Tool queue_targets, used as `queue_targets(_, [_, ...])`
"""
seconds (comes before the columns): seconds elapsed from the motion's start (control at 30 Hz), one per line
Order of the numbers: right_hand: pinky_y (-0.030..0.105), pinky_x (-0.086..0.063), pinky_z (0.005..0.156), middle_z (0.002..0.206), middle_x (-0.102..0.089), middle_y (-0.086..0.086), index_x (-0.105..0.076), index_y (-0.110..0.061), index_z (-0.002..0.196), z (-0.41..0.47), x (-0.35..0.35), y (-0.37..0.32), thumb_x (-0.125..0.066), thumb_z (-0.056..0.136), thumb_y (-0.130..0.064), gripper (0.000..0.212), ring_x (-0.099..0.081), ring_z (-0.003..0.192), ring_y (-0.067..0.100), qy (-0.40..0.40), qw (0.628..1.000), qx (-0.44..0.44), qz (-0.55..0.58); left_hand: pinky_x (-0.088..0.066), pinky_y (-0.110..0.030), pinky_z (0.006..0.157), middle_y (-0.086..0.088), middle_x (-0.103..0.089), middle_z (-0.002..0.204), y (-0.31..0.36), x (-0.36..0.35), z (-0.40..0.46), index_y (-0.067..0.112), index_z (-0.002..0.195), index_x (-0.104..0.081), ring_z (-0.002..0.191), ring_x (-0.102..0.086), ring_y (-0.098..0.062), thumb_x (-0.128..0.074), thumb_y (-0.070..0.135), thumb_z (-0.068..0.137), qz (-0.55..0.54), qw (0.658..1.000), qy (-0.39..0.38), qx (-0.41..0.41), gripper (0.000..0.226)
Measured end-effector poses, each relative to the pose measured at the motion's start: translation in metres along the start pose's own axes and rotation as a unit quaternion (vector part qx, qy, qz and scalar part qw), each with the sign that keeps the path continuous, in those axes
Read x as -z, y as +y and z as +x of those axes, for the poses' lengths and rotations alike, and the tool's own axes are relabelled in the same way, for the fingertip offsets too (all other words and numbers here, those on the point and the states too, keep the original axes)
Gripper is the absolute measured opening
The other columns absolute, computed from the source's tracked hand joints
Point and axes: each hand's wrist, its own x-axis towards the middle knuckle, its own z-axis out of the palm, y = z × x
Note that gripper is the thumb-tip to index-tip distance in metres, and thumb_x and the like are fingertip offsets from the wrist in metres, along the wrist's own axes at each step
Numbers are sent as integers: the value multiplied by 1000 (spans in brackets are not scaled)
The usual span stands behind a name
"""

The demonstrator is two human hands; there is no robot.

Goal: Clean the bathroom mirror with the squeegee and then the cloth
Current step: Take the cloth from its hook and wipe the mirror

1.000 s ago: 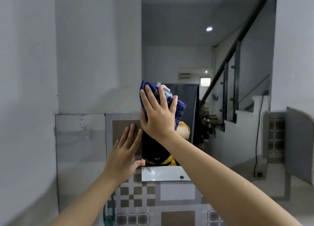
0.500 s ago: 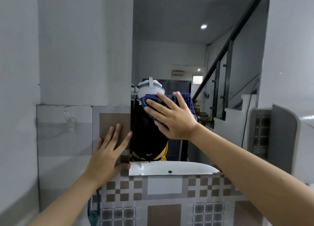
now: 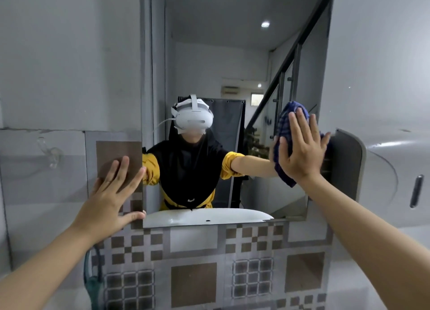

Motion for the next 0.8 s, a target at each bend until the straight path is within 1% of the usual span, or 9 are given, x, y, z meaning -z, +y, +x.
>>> queue_targets(0.03, [70, -16, 110, 155, -33, 5, -35, -18, 147, -4, -2, 0, -41, 94, -34, 56, -24, 144, 33, 10, 999, -39, 20, -20, -66, 100, -4, 8, 157, 1, 0, 0, 30, 148, -6, 142, 8, -25, -61, 70, 67, 1, 1000, 0, 0, 105])
queue_targets(0.1, [67, -22, 109, 156, -30, 5, -32, -16, 148, -13, -6, -7, -38, 96, -33, 55, -22, 144, 35, 30, 992, -111, 52, -20, -68, 100, -4, 8, 157, 2, 1, 0, 31, 147, -5, 142, 9, -25, -68, 60, 63, -3, 1000, -1, 4, 109])
queue_targets(0.2, [63, -22, 111, 158, -26, 1, -26, -18, 150, -25, -12, -30, -34, 96, -35, 57, -18, 146, 32, 38, 972, -224, 66, -19, -67, 100, -4, 9, 157, 4, 0, -1, 30, 147, -5, 142, 8, -27, -70, 53, 62, -5, 1000, -2, 6, 110])
queue_targets(0.3, [68, -20, 108, 159, -25, -2, -24, -20, 150, -32, -15, -61, -36, 95, -35, 59, -21, 145, 32, 31, 960, -276, 48, -18, -66, 101, -4, 10, 157, 3, 0, -1, 30, 148, -5, 142, 10, -26, -70, 54, 63, -5, 1000, -5, 9, 109])
queue_targets(0.4, [73, -21, 104, 157, -28, 2, -26, -17, 149, -35, -18, -91, -38, 94, -34, 59, -25, 142, 36, 31, 960, -273, 55, -20, -65, 102, -5, 10, 157, 2, 0, -1, 29, 148, -5, 142, 10, -25, -71, 55, 63, 6, 1000, -11, 7, 110])
queue_targets(0.47, [75, -18, 103, 156, -32, 3, -28, -17, 148, -38, -21, -111, -37, 93, -35, 58, -26, 142, 37, 30, 964, -256, 65, -20, -65, 102, -6, 10, 157, 2, 0, -1, 28, 148, -6, 142, 10, -26, -70, 57, 64, 8, 1000, -13, 7, 110])
queue_targets(0.57, [76, -17, 102, 154, -35, 4, -33, -16, 147, -42, -26, -144, -38, 93, -36, 58, -28, 141, 38, 26, 974, -216, 71, -19, -64, 103, -5, 10, 157, 3, 1, -2, 29, 148, -5, 142, 10, -25, -72, 54, 64, 1, 1000, -10, 7, 110])
queue_targets(0.67, [74, -19, 102, 152, -38, 3, -39, -16, 144, -46, -31, -178, -41, 92, -38, 56, -32, 140, 38, 21, 982, -177, 66, -15, -62, 104, -4, 11, 157, 4, 1, -3, 30, 148, -4, 142, 12, -24, -72, 53, 65, -12, 1000, -9, 6, 109])
queue_targets(0.8, [72, -20, 103, 148, -45, 1, -43, -18, 142, -55, -36, -225, -50, 90, -37, 55, -35, 138, 38, 10, 992, -98, 75, -13, -60, 107, -2, 16, 156, 3, 1, -3, 33, 147, 0, 141, 15, -23, -68, 54, 69, -15, 1000, -13, 8, 106])
